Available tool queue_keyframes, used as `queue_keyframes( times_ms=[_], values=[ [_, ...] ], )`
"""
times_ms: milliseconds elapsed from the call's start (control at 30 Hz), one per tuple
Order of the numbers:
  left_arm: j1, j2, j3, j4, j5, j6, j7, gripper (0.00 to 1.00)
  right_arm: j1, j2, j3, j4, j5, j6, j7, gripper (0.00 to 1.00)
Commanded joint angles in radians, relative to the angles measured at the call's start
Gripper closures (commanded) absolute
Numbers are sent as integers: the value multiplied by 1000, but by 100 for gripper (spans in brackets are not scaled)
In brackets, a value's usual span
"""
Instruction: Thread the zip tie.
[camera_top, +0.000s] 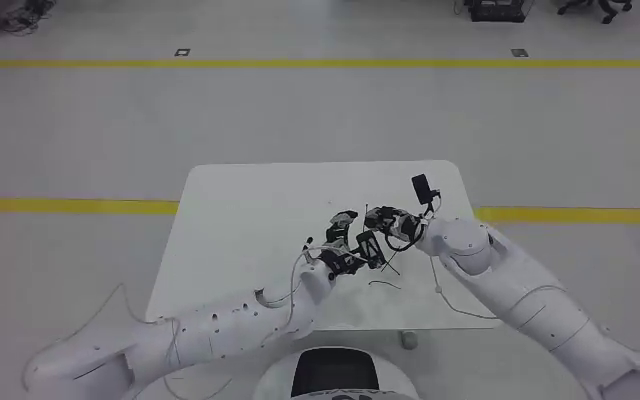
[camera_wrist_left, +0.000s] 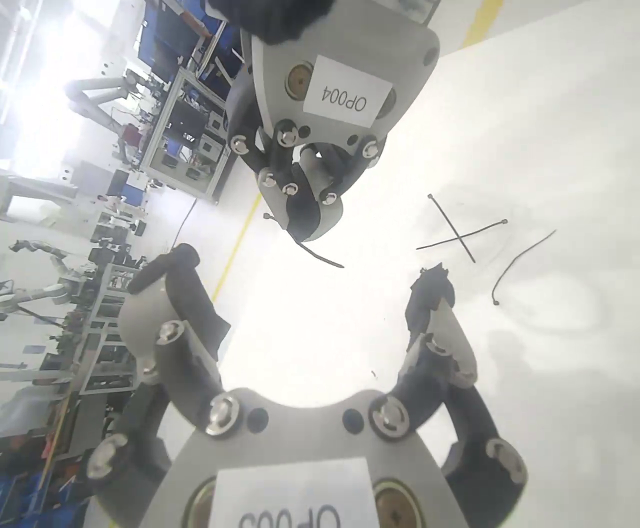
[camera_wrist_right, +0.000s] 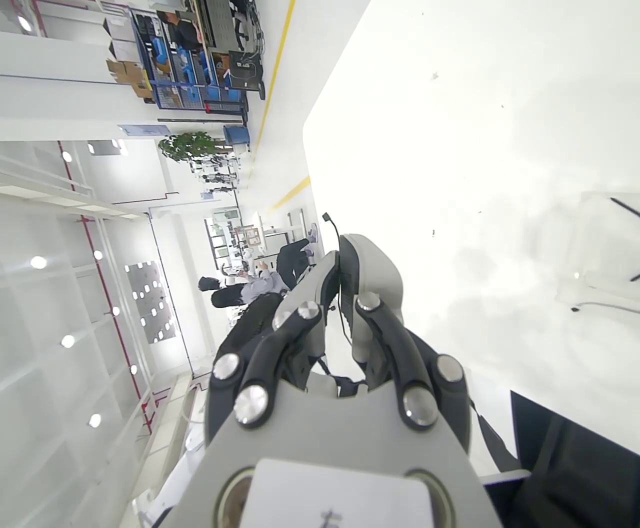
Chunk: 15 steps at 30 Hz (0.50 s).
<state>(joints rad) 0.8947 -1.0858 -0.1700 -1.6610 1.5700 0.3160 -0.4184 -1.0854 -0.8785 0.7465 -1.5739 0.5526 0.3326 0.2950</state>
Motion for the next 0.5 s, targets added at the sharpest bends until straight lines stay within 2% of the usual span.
queue_keyframes(
  times_ms=[0, 200, 333, 467],
  values=[
    [0, 0, 0, 0, 0, 0, 1, 0, 0, 0, 0, 0, -1, -1, 0, 100],
    [0, -1, -3, 13, 0, -2, 15, 0, -19, -3, 13, -11, -14, -12, -9, 100],
    [-2, -4, 0, 16, 0, 11, 24, 0, -34, -6, 29, -31, -34, -7, -19, 100],
    [0, -5, 0, 17, 0, 13, 34, 35, -48, -10, 43, -50, -50, 2, -30, 100]
  ],
)
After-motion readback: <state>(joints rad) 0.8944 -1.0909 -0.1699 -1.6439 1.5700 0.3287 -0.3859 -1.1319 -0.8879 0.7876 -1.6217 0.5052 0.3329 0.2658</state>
